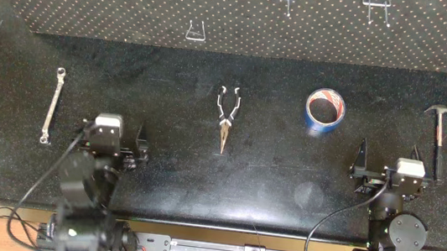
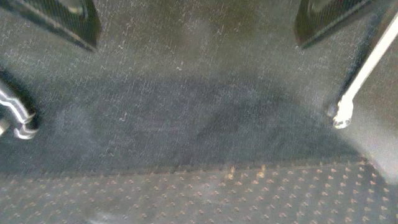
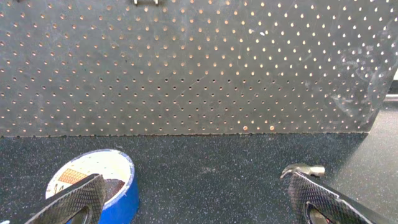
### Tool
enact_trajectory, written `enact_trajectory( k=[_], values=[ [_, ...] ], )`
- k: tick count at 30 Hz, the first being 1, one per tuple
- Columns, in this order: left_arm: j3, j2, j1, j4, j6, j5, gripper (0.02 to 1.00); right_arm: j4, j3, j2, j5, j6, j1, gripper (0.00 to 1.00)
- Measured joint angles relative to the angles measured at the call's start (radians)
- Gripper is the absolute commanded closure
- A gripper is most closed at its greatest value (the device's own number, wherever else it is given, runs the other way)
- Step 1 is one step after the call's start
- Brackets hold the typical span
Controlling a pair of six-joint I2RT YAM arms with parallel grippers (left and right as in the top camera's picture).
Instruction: Place Tools Onto Pegboard
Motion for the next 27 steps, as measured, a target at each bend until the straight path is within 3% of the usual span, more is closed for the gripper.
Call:
enact_trajectory(
  k=[4,8,11,15,27],
  values=[
    [0.442,0.493,0.261,-0.412,0.172,-0.002,0.025,0.0,0.0,-0.004,0.0,0.0,0.0,0.04],
    [0.758,0.964,0.518,-0.52,0.346,-0.044,0.023,0.0,0.0,-0.004,0.0,0.0,0.0,0.04],
    [0.85,1.146,0.541,-0.533,0.429,-0.102,0.025,0.0,0.0,-0.003,0.0,0.0,0.0,0.04],
    [0.962,1.326,0.533,-0.515,0.467,-0.109,0.023,0.0,0.0,-0.004,0.0,0.0,0.0,0.04],
    [0.971,1.472,0.526,-0.5,0.479,-0.036,0.047,0.0,0.0,-0.004,0.0,0.0,0.0,0.04]
  ],
)
